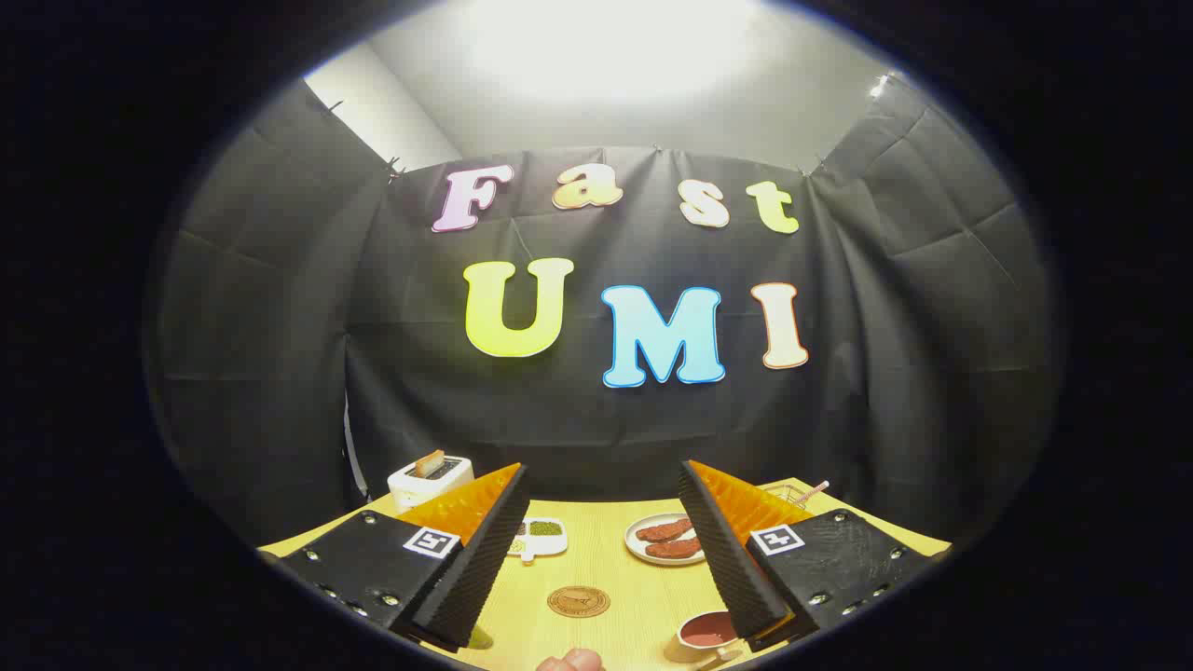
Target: Take the bottle from table, then pour the juice into the cup, finally place the bottle on the coaster
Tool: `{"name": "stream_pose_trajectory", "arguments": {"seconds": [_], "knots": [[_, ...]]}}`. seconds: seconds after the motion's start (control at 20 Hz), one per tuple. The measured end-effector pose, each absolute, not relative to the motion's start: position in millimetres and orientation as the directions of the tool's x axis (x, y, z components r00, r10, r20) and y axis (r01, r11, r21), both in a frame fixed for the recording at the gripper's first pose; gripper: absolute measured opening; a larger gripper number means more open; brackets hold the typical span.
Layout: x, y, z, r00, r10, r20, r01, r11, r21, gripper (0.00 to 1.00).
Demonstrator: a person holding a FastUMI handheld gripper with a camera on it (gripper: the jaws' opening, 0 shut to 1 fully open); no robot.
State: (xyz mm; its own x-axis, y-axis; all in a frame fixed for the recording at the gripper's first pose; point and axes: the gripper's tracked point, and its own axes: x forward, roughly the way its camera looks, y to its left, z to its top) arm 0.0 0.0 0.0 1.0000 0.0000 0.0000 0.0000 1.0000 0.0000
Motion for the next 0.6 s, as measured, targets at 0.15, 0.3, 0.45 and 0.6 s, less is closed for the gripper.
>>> {"name": "stream_pose_trajectory", "arguments": {"seconds": [0.15,0.3,0.45,0.6], "knots": [[0.5,-1.2,3.9,1.000,-0.014,0.014,0.015,1.000,-0.012,0.98],[-0.6,0.8,7.2,0.999,-0.017,0.032,0.017,1.000,0.002,0.98],[-1.6,2.2,8.5,0.999,-0.026,0.043,0.026,1.000,-0.007,0.98],[-1.9,7.1,4.3,0.999,-0.023,0.037,0.023,1.000,-0.020,0.98]]}}
